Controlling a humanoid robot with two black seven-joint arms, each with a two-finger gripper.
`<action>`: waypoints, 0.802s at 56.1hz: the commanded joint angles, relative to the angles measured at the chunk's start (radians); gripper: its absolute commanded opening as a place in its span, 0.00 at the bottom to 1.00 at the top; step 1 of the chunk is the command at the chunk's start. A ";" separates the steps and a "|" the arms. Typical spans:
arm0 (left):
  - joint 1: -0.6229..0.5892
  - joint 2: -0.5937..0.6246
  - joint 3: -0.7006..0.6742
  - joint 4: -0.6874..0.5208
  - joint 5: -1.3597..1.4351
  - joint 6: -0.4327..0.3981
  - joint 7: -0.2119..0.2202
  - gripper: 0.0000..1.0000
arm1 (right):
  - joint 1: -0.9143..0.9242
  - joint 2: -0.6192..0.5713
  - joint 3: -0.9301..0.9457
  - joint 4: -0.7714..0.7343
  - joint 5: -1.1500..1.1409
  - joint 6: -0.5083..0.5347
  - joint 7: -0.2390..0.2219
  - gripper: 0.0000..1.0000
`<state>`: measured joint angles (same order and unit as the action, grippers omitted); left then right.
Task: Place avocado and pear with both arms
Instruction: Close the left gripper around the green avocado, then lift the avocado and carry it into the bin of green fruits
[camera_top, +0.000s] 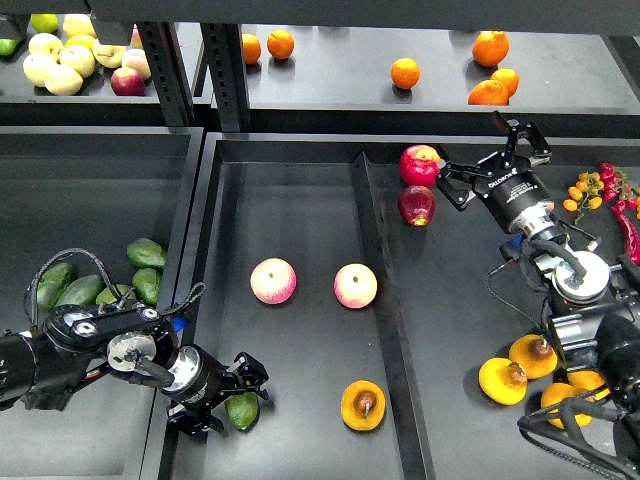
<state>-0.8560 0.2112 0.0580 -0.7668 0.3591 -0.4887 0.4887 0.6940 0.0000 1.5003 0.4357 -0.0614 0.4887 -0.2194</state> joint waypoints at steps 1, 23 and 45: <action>0.000 -0.004 -0.010 0.014 0.043 0.000 0.000 0.44 | -0.001 0.000 0.000 0.000 0.000 0.000 0.000 1.00; -0.009 -0.010 -0.035 0.035 0.053 0.000 0.000 0.36 | -0.004 0.000 0.000 0.000 0.000 0.000 0.000 1.00; -0.141 0.033 -0.070 0.038 -0.012 0.000 0.000 0.37 | -0.004 0.000 0.000 -0.002 0.000 0.000 -0.002 1.00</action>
<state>-0.9483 0.2186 -0.0085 -0.7287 0.3813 -0.4887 0.4888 0.6903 0.0000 1.5003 0.4356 -0.0614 0.4887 -0.2194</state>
